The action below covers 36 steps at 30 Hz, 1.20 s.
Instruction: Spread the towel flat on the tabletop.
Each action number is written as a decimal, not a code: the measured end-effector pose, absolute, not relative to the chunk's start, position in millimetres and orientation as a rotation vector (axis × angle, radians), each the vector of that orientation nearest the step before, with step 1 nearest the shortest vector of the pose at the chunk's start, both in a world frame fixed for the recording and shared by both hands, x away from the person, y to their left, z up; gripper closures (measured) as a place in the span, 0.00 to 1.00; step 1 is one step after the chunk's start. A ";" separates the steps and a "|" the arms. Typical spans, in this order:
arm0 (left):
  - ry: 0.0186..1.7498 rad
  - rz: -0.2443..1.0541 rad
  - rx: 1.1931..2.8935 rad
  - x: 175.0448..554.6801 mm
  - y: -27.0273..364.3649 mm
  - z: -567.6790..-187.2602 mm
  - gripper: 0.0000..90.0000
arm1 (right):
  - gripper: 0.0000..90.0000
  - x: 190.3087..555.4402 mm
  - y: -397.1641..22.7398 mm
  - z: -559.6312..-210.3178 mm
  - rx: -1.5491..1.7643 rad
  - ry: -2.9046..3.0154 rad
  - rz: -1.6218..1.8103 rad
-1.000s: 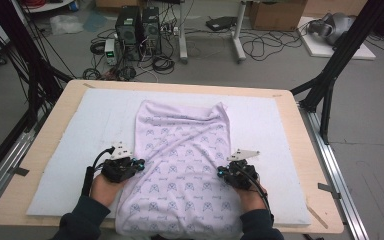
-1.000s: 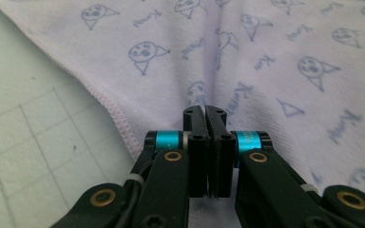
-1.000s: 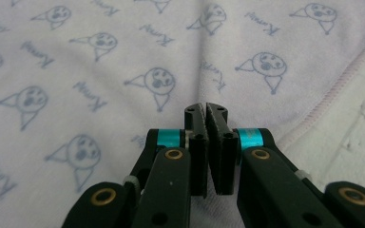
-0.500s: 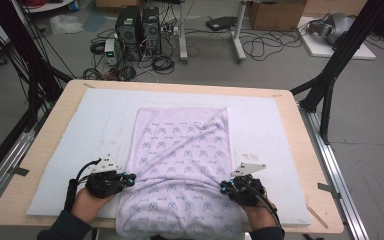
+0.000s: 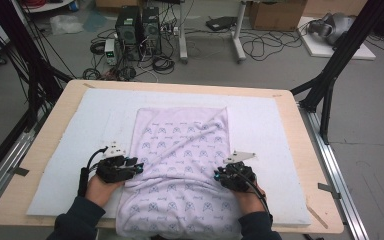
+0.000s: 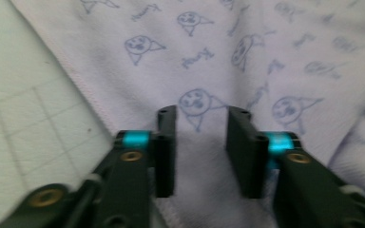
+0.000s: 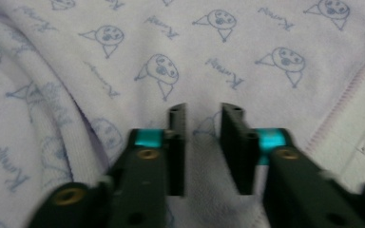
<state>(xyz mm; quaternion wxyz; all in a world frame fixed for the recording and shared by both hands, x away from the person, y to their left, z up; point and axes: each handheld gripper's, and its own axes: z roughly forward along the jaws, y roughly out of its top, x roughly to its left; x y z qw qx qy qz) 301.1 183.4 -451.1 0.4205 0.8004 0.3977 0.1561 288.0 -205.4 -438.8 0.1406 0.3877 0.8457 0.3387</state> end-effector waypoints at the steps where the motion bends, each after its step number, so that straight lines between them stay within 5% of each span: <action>1: 0.980 0.400 2.027 300.5 184.1 -450.6 0.83 | 0.97 286.7 -206.0 -438.6 1.117 2.458 0.984; 2: 0.973 0.380 2.036 299.6 184.7 -450.0 0.97 | 0.98 285.9 -206.8 -438.6 1.103 2.463 0.983; 3: 0.967 0.365 2.054 299.1 185.5 -448.3 0.98 | 0.98 284.8 -208.2 -437.5 1.090 2.489 0.978; 16: 0.917 0.200 2.097 266.6 206.2 -437.4 0.98 | 0.98 234.0 -219.1 -427.6 1.035 2.674 0.912; 18: 0.937 0.243 2.047 270.1 209.3 -436.2 0.90 | 0.93 232.8 -218.2 -425.3 1.010 2.673 0.908; 20: 0.969 0.277 1.975 277.3 213.5 -434.3 0.74 | 0.75 240.0 -220.9 -419.4 1.024 2.612 0.941; 25: 0.946 0.323 1.835 301.8 220.4 -427.4 0.62 | 0.52 270.7 -231.2 -409.9 1.071 2.417 1.094; 30: 0.837 0.417 1.716 332.7 225.7 -423.6 0.50 | 0.39 311.6 -237.1 -408.7 1.094 2.345 1.211; 36: 0.995 0.401 1.716 348.7 227.7 -437.1 0.42 | 0.30 343.7 -238.2 -415.2 1.135 2.347 1.168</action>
